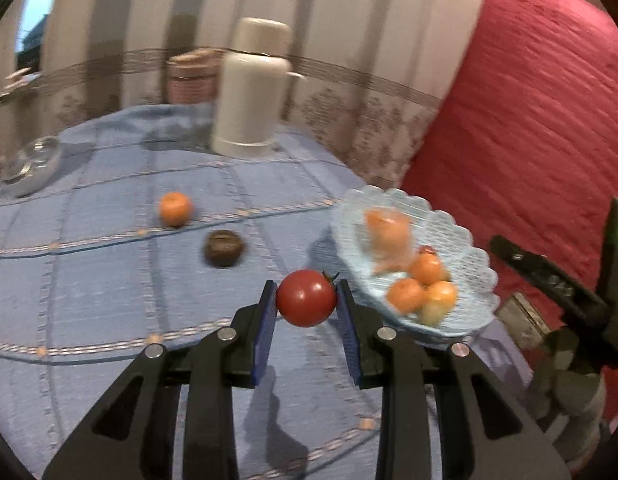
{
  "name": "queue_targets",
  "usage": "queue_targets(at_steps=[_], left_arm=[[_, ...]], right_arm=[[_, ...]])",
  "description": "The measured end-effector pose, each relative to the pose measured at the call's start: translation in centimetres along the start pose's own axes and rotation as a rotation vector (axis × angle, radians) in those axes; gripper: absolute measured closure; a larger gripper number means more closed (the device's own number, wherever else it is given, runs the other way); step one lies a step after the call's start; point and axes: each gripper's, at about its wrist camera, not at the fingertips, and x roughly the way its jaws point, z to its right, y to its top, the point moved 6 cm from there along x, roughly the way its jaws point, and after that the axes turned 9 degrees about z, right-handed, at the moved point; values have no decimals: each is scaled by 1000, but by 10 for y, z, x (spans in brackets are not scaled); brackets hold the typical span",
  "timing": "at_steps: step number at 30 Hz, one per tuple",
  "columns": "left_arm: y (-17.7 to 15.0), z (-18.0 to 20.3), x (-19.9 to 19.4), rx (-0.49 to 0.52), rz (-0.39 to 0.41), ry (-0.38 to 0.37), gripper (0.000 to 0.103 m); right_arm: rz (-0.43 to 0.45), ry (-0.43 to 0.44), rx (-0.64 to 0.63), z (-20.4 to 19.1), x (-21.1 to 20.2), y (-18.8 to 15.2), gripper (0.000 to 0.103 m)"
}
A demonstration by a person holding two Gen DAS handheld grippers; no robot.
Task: Organize fruits
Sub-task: 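Carry the red tomato into the white basket and open the left tool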
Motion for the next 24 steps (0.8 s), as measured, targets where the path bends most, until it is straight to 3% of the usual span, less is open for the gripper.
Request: queue_targets(at_steps=[11, 24], left_arm=[[4, 65, 37, 100, -15, -118, 73], [-11, 67, 61, 116, -60, -135, 72]], right_arm=[[-11, 10, 18, 3, 5, -1, 44], [-19, 12, 20, 4, 5, -2, 44]])
